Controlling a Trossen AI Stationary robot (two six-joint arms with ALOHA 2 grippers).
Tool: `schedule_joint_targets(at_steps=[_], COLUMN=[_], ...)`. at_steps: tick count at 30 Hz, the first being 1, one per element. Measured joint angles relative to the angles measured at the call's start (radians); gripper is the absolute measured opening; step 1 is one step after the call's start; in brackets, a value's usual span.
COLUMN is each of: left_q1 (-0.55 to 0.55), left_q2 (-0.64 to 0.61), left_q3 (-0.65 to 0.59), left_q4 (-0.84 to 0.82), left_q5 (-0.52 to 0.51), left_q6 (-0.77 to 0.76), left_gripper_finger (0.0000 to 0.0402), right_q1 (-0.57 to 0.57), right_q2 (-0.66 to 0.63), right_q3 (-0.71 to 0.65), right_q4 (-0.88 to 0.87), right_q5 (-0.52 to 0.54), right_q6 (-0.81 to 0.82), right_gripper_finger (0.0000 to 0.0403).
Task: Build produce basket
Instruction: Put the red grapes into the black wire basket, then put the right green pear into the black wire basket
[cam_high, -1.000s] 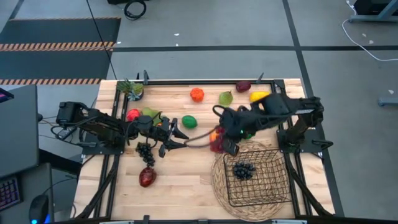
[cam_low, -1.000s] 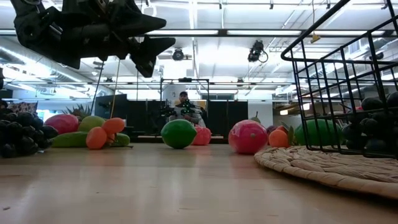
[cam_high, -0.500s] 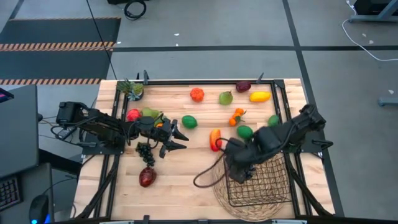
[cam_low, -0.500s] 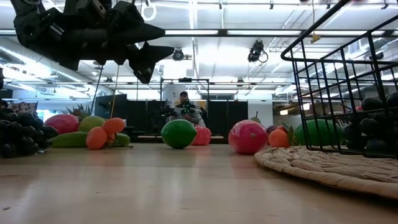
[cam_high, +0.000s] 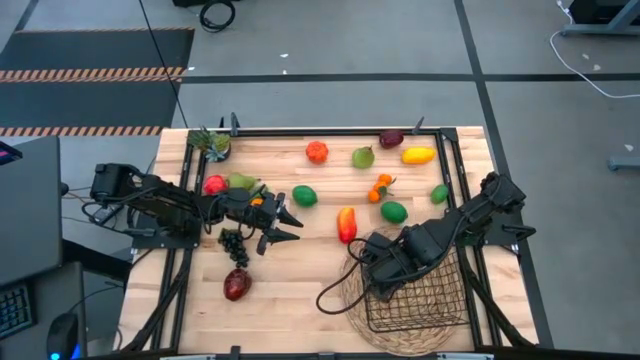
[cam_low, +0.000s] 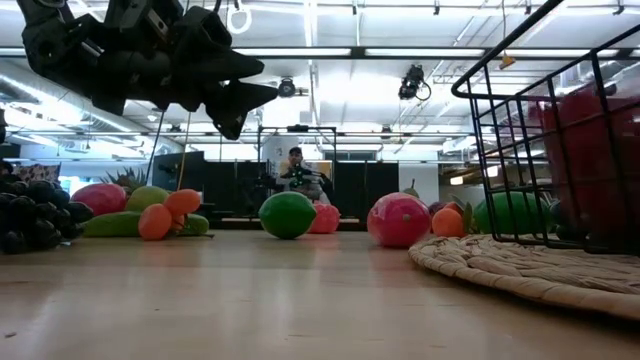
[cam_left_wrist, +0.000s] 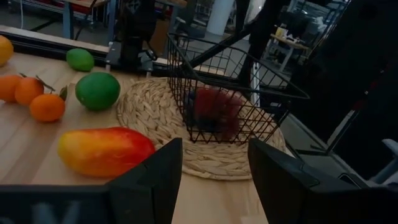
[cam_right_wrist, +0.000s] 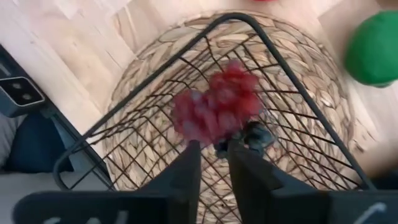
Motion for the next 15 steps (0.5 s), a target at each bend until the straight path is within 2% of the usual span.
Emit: schedule_joint_targets(at_steps=[4,8,11,15], left_q1=[0.002,0.002,0.002,0.002], left_q2=[0.000,0.000,0.000,0.000], left_q3=[0.000,0.000,0.000,0.000], left_q4=[0.000,0.000,0.000,0.000], left_q5=[-0.002,-0.003,-0.003,-0.003], left_q6=[0.002,0.002,0.002,-0.001], left_gripper_finger=[0.0190,0.0190,0.0190,0.0190], right_q1=[-0.011,-0.047,-0.096,-0.181], right_q2=[0.000,0.000,0.000,0.000], right_q3=[0.026,0.062,0.068,0.066], right_q4=[-0.008,-0.011,-0.014,-0.045], right_q5=[0.023,0.115,0.159,0.166], right_q6=[-0.021,-0.067,-0.107,-0.184], right_gripper_finger=[0.0147,0.0193,0.0221,0.0247])
